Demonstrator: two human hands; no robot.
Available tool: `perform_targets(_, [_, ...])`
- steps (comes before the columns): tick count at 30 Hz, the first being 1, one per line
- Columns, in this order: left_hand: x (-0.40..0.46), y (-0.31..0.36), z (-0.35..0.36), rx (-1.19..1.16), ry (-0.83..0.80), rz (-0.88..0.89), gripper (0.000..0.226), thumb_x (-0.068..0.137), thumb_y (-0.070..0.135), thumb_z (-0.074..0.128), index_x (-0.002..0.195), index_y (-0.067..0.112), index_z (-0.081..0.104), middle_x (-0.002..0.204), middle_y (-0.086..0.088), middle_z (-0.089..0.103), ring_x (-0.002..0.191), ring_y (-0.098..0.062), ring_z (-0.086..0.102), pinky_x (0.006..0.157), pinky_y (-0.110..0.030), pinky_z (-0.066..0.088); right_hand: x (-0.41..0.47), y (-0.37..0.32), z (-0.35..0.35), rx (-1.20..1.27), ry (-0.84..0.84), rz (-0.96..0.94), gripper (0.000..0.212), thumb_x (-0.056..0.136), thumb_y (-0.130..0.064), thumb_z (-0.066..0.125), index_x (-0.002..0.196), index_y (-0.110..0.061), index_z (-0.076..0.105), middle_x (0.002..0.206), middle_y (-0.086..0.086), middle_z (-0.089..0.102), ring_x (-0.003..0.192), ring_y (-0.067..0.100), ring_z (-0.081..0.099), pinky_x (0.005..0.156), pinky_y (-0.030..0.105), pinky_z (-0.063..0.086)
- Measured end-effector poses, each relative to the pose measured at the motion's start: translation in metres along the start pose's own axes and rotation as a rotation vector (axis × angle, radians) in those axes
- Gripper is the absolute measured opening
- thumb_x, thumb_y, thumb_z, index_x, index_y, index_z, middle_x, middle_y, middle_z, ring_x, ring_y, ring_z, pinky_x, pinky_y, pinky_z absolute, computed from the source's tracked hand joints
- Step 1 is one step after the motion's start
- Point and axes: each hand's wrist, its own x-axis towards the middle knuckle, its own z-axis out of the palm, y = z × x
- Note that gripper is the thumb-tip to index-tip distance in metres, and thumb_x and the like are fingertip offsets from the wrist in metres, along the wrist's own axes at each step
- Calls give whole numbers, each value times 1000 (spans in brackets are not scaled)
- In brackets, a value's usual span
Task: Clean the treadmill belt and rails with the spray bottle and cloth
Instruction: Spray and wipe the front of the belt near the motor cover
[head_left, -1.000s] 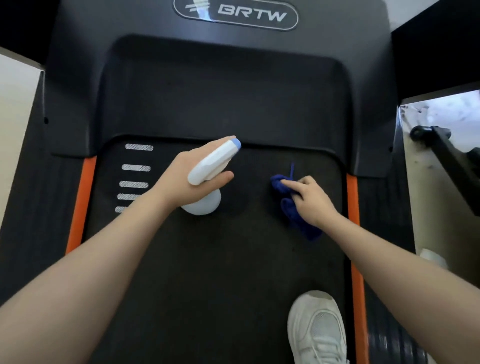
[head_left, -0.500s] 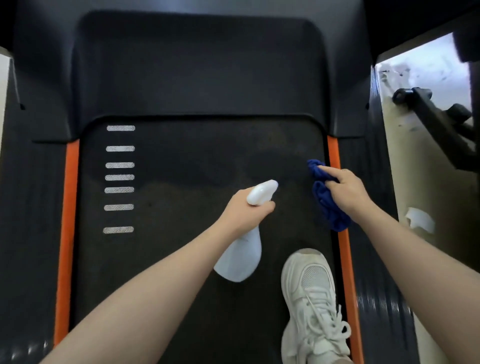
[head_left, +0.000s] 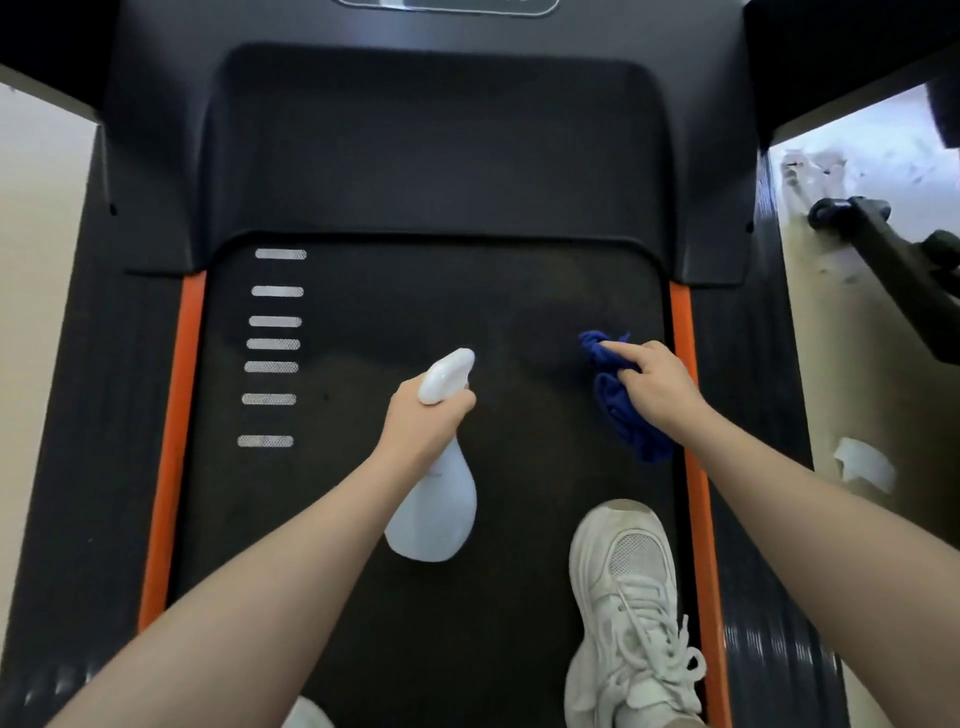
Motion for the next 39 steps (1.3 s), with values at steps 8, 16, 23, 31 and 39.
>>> perform_targets(8, [10,17,-26,-47,136,32,29,73,24,60,88,0,62,69,-3,52,65,-16,49,62,-31,39,26,-41,28,-92,98,-78,41,100,-19,35,140,-27,40,123,6,37,104,26,48,85,38,46])
perform_targets(16, [53,57,-10,-137,111,182,18,69,22,58,82,10,61,70,6,54,66,-11,49,62,-25,39,57,-79,60,-583,54,-336,56,90,-31,55,141,-30,31,133,12,34,112,32,41,84,39,40])
perform_targets(23, [73,69,-2,-139,182,217,30,65,21,54,80,-6,55,71,-5,51,66,-14,47,61,-31,37,102,-67,30,-664,176,-196,56,92,-17,45,143,-30,27,128,16,38,99,33,48,74,39,39])
perform_targets(31, [74,72,-6,-104,223,242,27,63,21,53,81,2,58,67,-2,53,65,-16,50,61,-33,41,98,-115,58,-642,3,-431,55,94,-32,48,144,-29,23,134,18,32,107,35,47,82,41,41])
perform_targets(39, [68,59,3,-69,165,346,33,84,17,67,115,23,56,93,21,58,84,13,55,69,-2,41,96,-66,30,-516,187,38,51,96,-22,39,145,-28,24,137,19,30,109,37,46,86,41,40])
